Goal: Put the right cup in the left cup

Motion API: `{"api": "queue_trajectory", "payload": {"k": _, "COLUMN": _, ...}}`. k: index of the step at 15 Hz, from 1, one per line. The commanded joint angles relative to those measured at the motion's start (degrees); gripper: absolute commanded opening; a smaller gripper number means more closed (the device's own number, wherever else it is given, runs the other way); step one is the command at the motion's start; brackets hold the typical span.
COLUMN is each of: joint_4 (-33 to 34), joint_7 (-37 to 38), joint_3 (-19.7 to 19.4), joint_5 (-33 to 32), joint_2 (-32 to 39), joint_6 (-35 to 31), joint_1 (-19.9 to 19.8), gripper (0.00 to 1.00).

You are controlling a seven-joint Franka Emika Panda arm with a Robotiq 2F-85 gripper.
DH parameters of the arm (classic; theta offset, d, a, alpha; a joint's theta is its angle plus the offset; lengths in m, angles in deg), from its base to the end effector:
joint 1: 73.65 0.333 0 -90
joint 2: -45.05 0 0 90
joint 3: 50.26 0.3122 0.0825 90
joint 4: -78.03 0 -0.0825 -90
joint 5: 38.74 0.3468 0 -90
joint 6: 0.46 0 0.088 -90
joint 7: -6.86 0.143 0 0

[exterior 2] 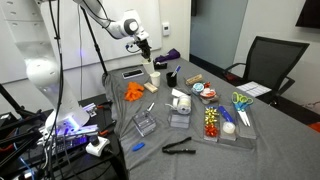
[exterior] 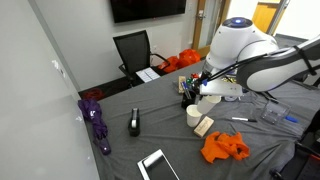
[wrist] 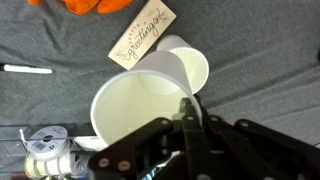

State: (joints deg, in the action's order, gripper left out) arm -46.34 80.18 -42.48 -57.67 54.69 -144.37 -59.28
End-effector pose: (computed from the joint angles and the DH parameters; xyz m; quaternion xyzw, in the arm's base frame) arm 0.5133 0.2035 0.3209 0.9401 -0.3148 0.1304 0.0007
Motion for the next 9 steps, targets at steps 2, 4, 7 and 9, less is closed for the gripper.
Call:
{"api": "queue_trajectory", "payload": {"k": 2, "joint_4": 7.27, "joint_7": 6.77, "joint_3": -1.44, "joint_5": -2.17, "joint_2": 7.60, "joint_6": 0.12, "joint_1": 2.60, "gripper": 0.01}}
{"api": "queue_trajectory", "payload": {"k": 4, "joint_4": 9.35, "joint_7": 8.09, "joint_3": -2.00, "joint_5": -1.63, "joint_2": 9.53, "joint_6": 0.35, "joint_1": 3.46, "gripper": 0.01}}
{"api": "queue_trajectory", "payload": {"k": 7, "joint_4": 11.67, "joint_7": 8.95, "joint_3": -3.06, "joint_5": -1.51, "joint_2": 11.41, "joint_6": 0.87, "joint_1": 4.52, "gripper": 0.01}}
{"api": "queue_trajectory", "payload": {"k": 9, "joint_4": 12.69, "joint_7": 9.05, "joint_3": -3.78, "joint_5": -1.86, "joint_2": 11.83, "joint_6": 2.01, "joint_1": 5.06, "gripper": 0.01}}
